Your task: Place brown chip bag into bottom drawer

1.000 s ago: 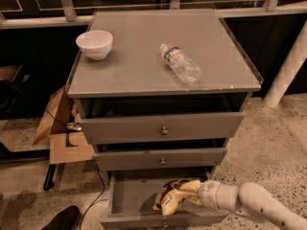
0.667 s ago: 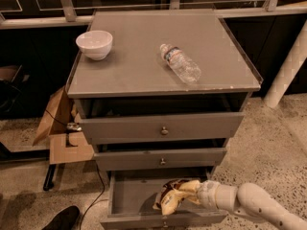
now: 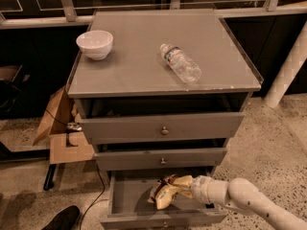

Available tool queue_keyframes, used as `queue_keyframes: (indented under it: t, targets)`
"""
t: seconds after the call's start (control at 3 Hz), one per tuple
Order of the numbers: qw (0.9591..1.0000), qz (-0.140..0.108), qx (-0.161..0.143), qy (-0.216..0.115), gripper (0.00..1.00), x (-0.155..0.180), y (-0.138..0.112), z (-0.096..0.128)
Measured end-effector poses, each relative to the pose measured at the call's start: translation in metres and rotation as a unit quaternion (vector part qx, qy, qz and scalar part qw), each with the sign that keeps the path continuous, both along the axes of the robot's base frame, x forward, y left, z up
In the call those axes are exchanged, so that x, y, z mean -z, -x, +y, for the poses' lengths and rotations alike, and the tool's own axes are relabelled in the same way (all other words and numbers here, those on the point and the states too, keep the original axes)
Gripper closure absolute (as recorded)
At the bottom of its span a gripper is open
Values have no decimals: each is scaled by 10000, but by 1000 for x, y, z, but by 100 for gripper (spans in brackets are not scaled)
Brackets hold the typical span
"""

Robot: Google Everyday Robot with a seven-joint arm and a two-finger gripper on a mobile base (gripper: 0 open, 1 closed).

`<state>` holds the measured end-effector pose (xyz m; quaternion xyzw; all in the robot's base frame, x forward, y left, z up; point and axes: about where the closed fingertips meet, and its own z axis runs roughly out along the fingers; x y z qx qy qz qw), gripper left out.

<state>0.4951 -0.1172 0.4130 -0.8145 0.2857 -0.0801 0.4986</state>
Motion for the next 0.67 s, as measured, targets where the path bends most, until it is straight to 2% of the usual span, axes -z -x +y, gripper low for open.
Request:
queue_keyframes:
  t: [0.67]
  targets:
    - [9995,-68,-221,-226,100,34,-30,27]
